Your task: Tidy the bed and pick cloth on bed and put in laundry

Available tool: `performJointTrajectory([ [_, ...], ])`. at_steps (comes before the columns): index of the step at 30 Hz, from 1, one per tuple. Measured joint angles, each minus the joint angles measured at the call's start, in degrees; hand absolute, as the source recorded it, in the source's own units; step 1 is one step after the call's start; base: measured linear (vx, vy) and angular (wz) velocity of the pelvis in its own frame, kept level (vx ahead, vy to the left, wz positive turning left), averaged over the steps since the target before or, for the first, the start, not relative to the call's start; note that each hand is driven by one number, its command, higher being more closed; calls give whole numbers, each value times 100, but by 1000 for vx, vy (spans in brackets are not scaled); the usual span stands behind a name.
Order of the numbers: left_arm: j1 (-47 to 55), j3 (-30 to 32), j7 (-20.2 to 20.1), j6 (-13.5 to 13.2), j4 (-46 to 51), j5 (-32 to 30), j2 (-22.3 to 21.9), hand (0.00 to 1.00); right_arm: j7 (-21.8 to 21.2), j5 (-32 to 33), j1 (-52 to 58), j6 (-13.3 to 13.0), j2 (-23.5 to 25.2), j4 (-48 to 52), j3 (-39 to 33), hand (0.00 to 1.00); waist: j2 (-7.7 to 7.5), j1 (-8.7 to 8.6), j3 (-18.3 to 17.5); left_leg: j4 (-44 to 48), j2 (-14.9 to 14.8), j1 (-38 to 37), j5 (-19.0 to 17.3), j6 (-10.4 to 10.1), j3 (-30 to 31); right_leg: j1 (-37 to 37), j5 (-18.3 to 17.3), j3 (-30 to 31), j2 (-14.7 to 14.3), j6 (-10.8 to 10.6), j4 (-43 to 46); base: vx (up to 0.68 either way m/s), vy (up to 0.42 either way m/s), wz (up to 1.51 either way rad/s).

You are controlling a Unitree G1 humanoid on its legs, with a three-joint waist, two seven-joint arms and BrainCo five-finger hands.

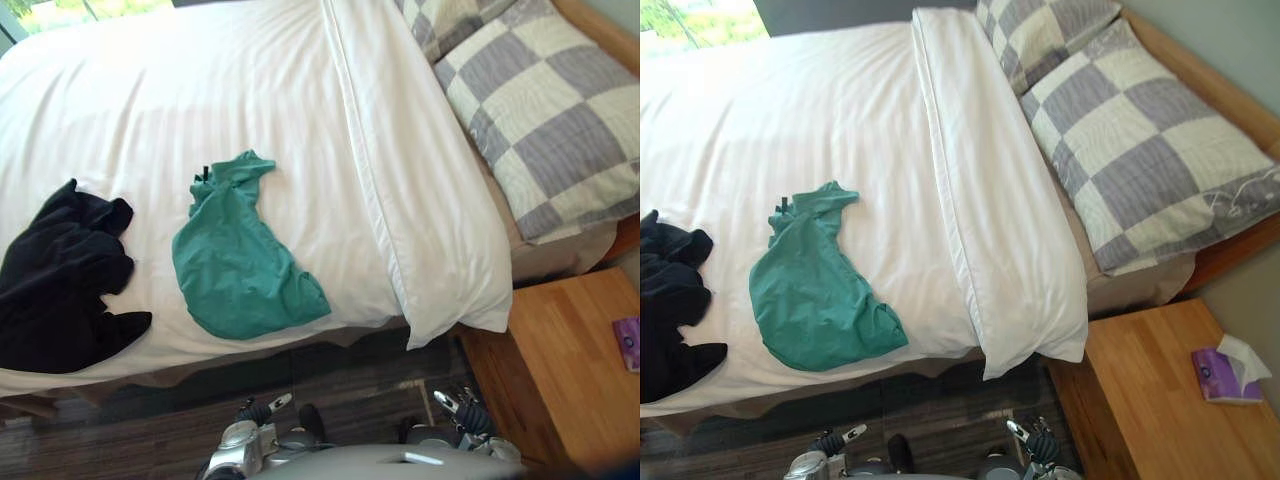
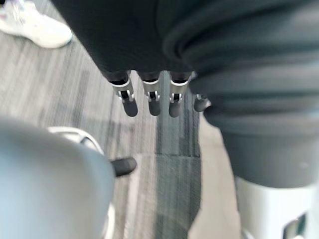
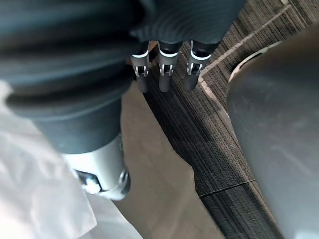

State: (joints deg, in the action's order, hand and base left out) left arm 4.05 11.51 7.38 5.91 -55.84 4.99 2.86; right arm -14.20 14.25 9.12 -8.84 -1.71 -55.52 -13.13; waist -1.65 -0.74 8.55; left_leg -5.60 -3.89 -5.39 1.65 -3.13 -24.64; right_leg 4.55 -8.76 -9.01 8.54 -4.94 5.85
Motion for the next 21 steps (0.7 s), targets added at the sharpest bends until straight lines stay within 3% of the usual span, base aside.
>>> performJointTrajectory([
  [3, 45, 37, 8, -30, 0, 3, -13, 0, -16, -208, -23, 151, 56, 0, -99, 0, -11, 7, -30, -27, 10, -79, 9, 12, 17, 113, 5, -58, 1, 10, -78, -50, 0, 4],
  [8, 106, 315, 67, 17, 2, -8, -126, 0, -43, -418, -33, 161, 74, 4, -88, 0, 34, 14, -88, 19, 34, -196, -2, 36, 29, 240, -20, -87, 20, 34, -58, -32, 6, 2],
  [11, 104, 489, 187, -84, 138, -7, -152, 0, -17, -391, -65, 172, 57, 74, -81, 0, -2, 32, 80, 1293, -151, 217, -598, 124, 178, 267, -206, -145, 136, 29, 346, -43, 9, 16],
  [12, 113, 476, 205, -200, 170, -12, -177, 0, -3, -350, -75, 199, 29, 81, -86, 0, 35, 45, 89, 1875, -272, 451, -876, 157, 196, 88, -439, -119, 184, 10, 768, -98, 22, 2],
  [14, 134, 461, 263, -323, 170, -10, -157, 0, -31, -298, -106, 248, 17, 79, -98, 0, 12, 43, 86, 2021, -263, 548, -934, 166, 211, -79, -602, -70, 280, 20, 1099, -111, 69, 2],
  [15, 129, 494, 285, -438, 176, 6, -144, 0, -56, -311, -112, 284, 32, 87, -196, 0, -127, 37, 136, 2361, -231, 681, -1032, 184, 277, -213, -673, 2, 444, 61, 1274, -99, 125, -13],
  [17, 158, 496, 278, -541, 262, 25, -135, 0, -86, -350, -123, 283, -15, 96, -356, 0, -96, 38, 140, 3143, -610, 883, -1334, 251, 407, -290, -721, 162, 595, 79, 1405, -58, 148, -32],
  [19, 227, 434, 186, -734, 231, 69, -122, 0, -98, -439, -125, 279, -320, 71, -479, 0, -86, 12, 148, 3376, -1186, 849, -1280, 141, 990, -620, -895, 568, 985, -201, 1898, -25, 281, -42],
  [20, 227, 423, 150, -772, 216, 76, -119, 0, -96, -439, -127, 284, -376, 40, -504, 0, -85, 0, 148, 3351, -1244, 842, -1236, 121, 1124, -685, -938, 642, 1062, -276, 1997, -16, 378, -21],
  [21, 214, 346, 49, -880, 128, 124, -88, 0, -79, -446, -148, 300, -523, -109, -669, 0, -77, -59, 147, 3192, -1328, 800, -1044, 142, 1512, -845, -1033, 771, 1330, -534, 2241, 4, 442, 1],
])
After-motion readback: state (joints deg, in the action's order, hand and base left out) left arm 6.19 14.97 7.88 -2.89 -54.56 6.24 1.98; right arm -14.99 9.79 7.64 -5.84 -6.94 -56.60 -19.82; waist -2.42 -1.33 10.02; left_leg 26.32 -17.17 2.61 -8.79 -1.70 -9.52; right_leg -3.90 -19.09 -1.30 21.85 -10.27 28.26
